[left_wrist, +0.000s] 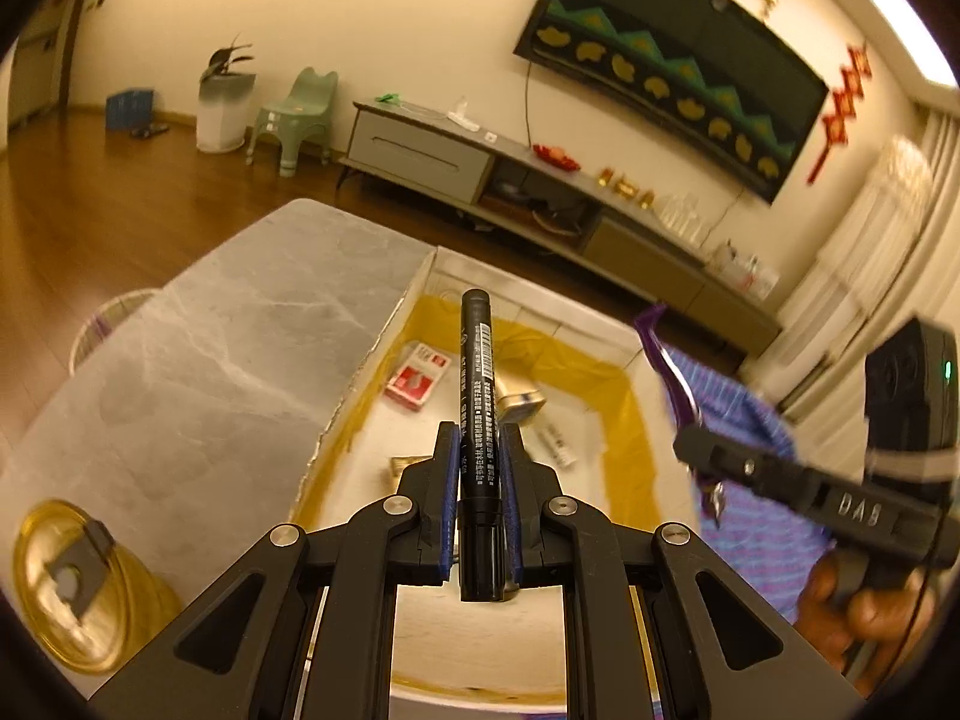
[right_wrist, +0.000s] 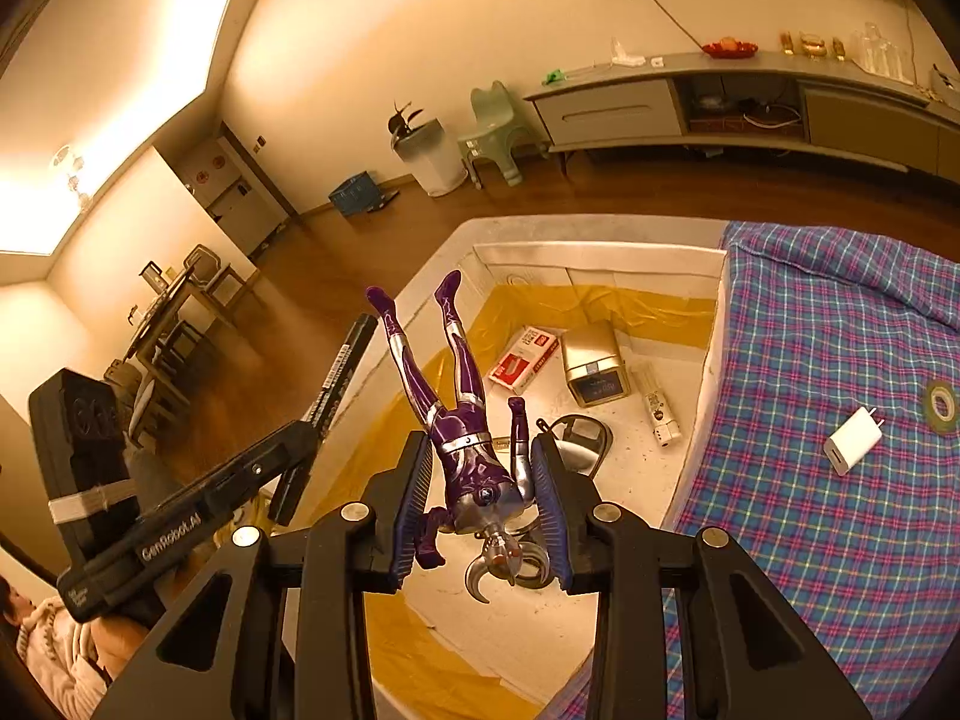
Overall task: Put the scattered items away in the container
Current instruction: 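Carry the marker and purple figure over the white box with both tools, then open both tools to drop the marker and figure into the box, then move both open tools back over the charger and tape roll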
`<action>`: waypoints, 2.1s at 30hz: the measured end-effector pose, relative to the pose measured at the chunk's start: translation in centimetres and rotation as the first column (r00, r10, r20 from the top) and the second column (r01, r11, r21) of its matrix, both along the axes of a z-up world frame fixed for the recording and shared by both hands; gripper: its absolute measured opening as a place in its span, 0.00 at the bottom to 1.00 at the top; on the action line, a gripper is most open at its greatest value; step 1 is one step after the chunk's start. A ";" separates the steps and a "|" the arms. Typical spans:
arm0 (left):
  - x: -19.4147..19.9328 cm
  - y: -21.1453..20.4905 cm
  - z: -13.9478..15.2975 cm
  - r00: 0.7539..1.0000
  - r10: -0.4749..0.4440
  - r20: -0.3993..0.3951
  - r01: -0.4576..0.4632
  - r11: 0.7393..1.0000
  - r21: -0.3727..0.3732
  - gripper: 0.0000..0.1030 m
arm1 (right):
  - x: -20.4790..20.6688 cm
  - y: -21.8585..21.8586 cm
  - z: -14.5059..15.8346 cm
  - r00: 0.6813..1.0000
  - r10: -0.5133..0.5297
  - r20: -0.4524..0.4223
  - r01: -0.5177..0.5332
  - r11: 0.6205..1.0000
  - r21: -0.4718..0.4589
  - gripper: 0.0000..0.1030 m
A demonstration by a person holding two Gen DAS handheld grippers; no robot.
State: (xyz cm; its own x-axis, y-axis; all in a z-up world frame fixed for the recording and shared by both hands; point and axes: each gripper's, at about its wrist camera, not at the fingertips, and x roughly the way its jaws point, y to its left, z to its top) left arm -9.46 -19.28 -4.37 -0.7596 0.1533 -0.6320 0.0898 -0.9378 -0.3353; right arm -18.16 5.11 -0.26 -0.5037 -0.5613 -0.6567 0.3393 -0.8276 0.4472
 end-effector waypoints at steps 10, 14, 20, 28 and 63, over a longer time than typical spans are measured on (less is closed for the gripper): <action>-1.6 0.3 -2.4 0.996 -0.025 0.086 0.039 0.987 -0.156 0.13 | -2.8 -2.5 -1.6 0.997 0.014 0.080 -0.015 1.000 0.023 0.35; -1.9 0.5 -2.9 0.993 -0.049 0.107 0.068 0.982 -0.174 0.13 | -4.1 -3.5 -2.0 0.993 0.002 0.120 -0.006 0.999 0.033 0.35; -2.1 0.7 -3.5 0.989 -0.067 0.134 0.093 0.976 -0.196 0.13 | -6.0 -4.8 -3.0 0.982 -0.023 0.185 0.021 1.000 0.013 0.35; -2.1 0.4 -4.0 0.985 -0.072 0.155 0.107 0.969 -0.224 0.13 | -7.6 -6.8 -4.4 0.970 -0.042 0.239 0.036 0.999 0.032 0.35; -2.4 0.6 -4.6 0.976 -0.079 0.204 0.136 0.950 -0.282 0.40 | -12.4 -8.3 -8.2 0.936 -0.152 0.319 0.129 0.987 0.090 0.38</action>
State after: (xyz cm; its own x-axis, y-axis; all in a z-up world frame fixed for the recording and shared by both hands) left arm -11.84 -18.69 -9.01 -0.6117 0.0141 -0.7910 0.0176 -0.9994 -0.0314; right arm -30.60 -3.20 -8.46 -0.3281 -0.4495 -0.8308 0.0635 -0.8880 0.4554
